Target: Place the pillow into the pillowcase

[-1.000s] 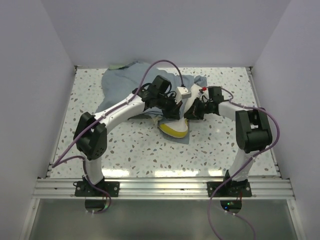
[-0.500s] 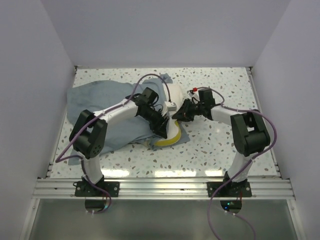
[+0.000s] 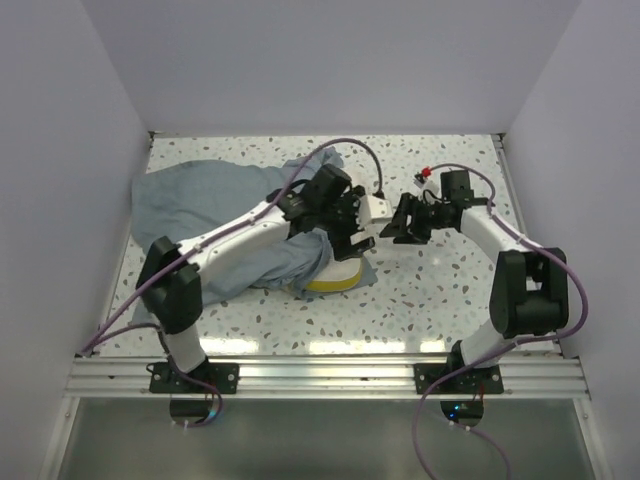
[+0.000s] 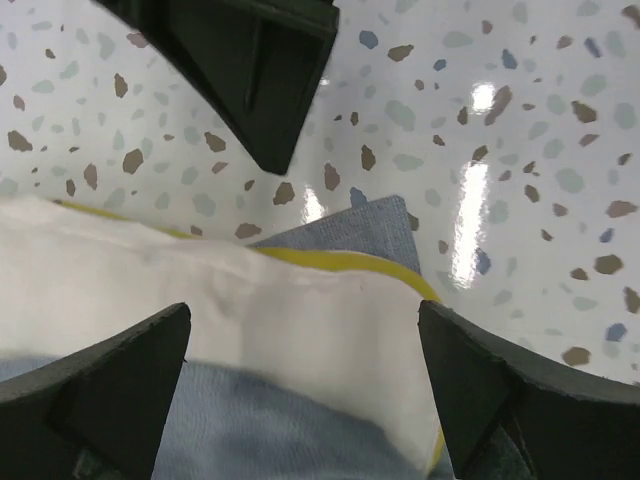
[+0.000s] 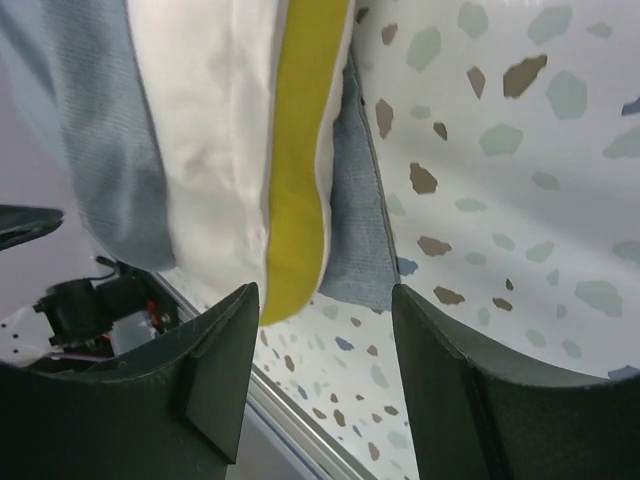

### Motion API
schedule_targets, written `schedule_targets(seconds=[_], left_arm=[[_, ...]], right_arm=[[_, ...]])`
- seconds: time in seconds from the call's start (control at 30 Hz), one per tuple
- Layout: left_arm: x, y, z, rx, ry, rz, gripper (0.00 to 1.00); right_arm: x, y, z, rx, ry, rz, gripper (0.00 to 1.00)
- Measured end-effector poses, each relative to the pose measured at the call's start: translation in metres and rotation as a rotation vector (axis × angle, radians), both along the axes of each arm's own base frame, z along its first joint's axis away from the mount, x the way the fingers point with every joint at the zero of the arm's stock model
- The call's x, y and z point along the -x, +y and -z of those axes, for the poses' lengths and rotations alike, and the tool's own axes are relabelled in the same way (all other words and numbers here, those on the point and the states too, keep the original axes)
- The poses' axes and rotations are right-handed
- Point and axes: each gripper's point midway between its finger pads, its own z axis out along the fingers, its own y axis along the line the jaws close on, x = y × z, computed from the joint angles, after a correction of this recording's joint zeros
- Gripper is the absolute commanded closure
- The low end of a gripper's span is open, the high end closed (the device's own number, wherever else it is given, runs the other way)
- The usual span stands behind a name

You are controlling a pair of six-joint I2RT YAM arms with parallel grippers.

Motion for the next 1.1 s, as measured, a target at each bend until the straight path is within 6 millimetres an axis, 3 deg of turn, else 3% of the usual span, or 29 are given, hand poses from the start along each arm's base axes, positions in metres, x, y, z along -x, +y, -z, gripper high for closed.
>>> schedule_targets(seconds=[0.13, 0.23, 0.27, 0.3, 0.33, 0.37, 0.4, 0.47, 0.73, 0.87, 1.1], left_arm=[[-0.028, -0.036, 0.042, -0.129, -0.051, 0.02, 0.0], [-0.051, -0.03, 0.087, -0.258, -0.068, -0.01, 0.02], [-0.053, -0.023, 0.102, -0.305, -0.063, -0.017, 0.09], [-0.055, -0.018, 0.115, -0.339, -0.058, -0.014, 0.3], [-0.056, -0.017, 0.121, -0.351, -0.056, -0.011, 0.42], [-0.058, -0.014, 0.125, -0.372, -0.064, -0.014, 0.55], [-0.059, -0.012, 0.127, -0.383, -0.073, -0.011, 0.8], [-0.06, -0.009, 0.129, -0.396, -0.084, -0.008, 1.0], [-0.068, 0.0, 0.111, -0.236, 0.067, -0.018, 1.0], [-0.074, 0.015, 0.101, -0.171, 0.15, -0.038, 1.0], [-0.071, 0.023, 0.088, -0.079, 0.244, -0.068, 1.0]], right_arm=[[0.018, -0.004, 0.016, 0.045, 0.04, -0.029, 0.37], [0.029, -0.009, 0.029, 0.078, 0.074, -0.033, 0.31], [0.031, -0.011, 0.032, 0.089, 0.079, -0.033, 0.31], [0.031, -0.014, 0.034, 0.108, 0.079, -0.032, 0.29], [0.031, -0.018, 0.038, 0.132, 0.08, -0.025, 0.28], [0.033, -0.02, 0.04, 0.136, 0.086, -0.023, 0.27], [0.032, -0.023, 0.041, 0.146, 0.085, -0.02, 0.23], [0.031, -0.026, 0.043, 0.162, 0.083, -0.019, 0.22], [0.026, -0.011, 0.079, 0.204, 0.149, -0.089, 0.23], [0.019, 0.023, 0.08, 0.185, 0.122, -0.161, 0.28], [0.005, 0.082, 0.079, 0.004, 0.106, -0.22, 0.26]])
